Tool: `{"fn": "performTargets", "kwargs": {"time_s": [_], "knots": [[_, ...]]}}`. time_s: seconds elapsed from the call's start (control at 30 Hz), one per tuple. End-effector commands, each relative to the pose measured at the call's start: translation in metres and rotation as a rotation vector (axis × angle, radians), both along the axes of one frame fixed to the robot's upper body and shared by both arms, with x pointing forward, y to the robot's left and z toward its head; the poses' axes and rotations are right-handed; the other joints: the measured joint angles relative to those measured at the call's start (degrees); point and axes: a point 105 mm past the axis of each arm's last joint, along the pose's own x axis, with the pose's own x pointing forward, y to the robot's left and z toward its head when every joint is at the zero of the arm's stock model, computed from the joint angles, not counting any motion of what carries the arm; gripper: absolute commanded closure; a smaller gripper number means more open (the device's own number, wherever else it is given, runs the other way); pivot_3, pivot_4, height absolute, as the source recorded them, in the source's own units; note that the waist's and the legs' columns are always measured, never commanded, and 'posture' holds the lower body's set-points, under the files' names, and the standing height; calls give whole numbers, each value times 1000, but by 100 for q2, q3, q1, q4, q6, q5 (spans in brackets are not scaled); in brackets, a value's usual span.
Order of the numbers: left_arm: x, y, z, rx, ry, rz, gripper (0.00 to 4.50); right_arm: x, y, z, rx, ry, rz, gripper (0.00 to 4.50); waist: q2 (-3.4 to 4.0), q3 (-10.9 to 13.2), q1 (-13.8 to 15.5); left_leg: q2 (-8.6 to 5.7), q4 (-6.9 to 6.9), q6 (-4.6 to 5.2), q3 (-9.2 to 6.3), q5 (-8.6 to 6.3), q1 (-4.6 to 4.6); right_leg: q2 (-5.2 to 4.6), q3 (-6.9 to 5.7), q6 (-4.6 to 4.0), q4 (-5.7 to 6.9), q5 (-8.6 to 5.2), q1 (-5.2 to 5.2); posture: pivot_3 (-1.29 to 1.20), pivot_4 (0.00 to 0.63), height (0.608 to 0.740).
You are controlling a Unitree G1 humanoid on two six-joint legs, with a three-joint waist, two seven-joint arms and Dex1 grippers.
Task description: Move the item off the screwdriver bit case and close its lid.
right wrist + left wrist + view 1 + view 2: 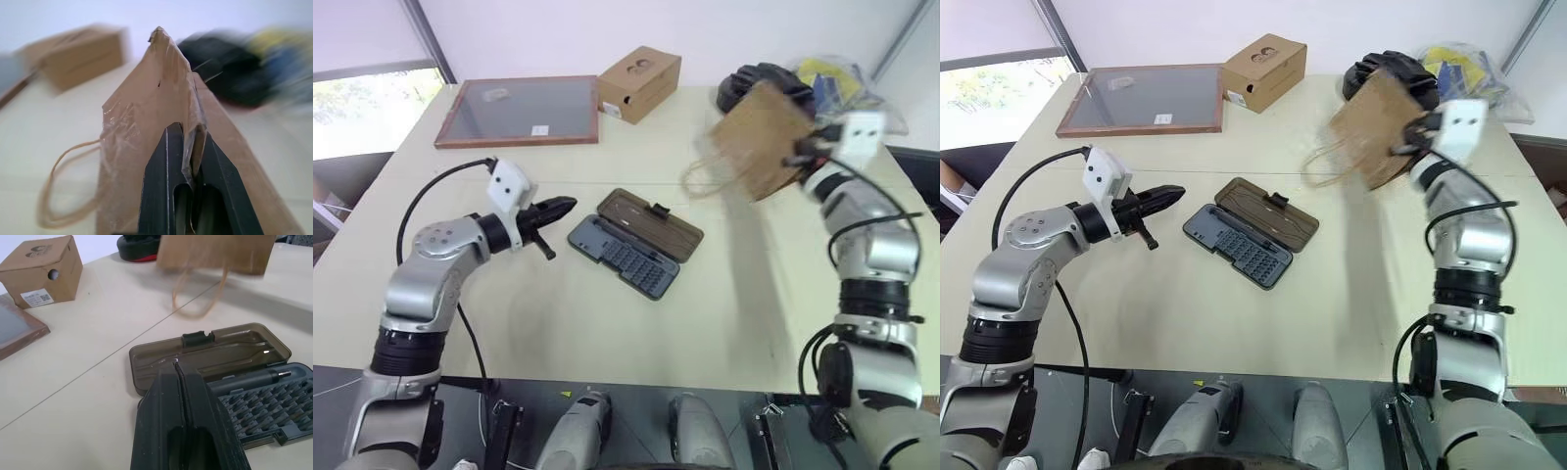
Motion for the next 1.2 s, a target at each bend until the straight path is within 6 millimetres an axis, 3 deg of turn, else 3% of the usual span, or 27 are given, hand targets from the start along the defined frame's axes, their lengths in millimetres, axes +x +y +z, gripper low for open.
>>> {"fn": "performTargets", "kwargs": {"time_s": [0.03,0.13,0.33,0.67,0.77,1.0,1.13,1.2], "knots": [[1,-1,8,8,-47,-3,4500,-13,-41,19,-6,-84,-186,4480,0,0,-1,1,-1,4,3,-2,1,0,2,0,0,0,0,0,150,740],[2,-3,8,11,-50,-9,4500,-24,-78,14,31,-82,-345,4480,0,0,-5,4,-1,4,16,-2,5,2,11,1,1,2,0,0,150,740],[3,-3,9,17,-56,-14,4500,-33,-106,-14,99,-17,-487,4480,0,0,-45,15,-12,17,60,-10,30,7,45,4,1,4,2,0,150,740],[4,-4,9,23,-57,-11,4500,-28,-103,-52,262,87,-485,4480,1,0,-51,22,-12,18,67,-10,33,15,55,4,0,6,2,0,150,740],[4,-4,8,23,-57,-9,4500,-30,-105,-58,282,116,-511,3617,1,0,-45,22,-12,18,66,-10,33,15,55,3,0,7,2,0,150,740],[4,-4,8,21,-59,-7,4500,-50,-127,-47,228,92,-684,236,1,0,-19,21,-12,19,67,-11,33,14,57,4,-2,7,2,0,150,740],[5,-5,8,16,-61,-6,4500,-78,-147,-21,124,-14,-867,59,1,0,-10,21,-13,18,67,-10,33,14,57,4,-2,7,2,0,150,740],[5,-4,8,12,-59,-5,4500,-86,-145,12,25,-126,-894,59,3,1,-16,20,-13,19,68,-11,33,14,58,4,-2,7,2,0,150,740]]}}
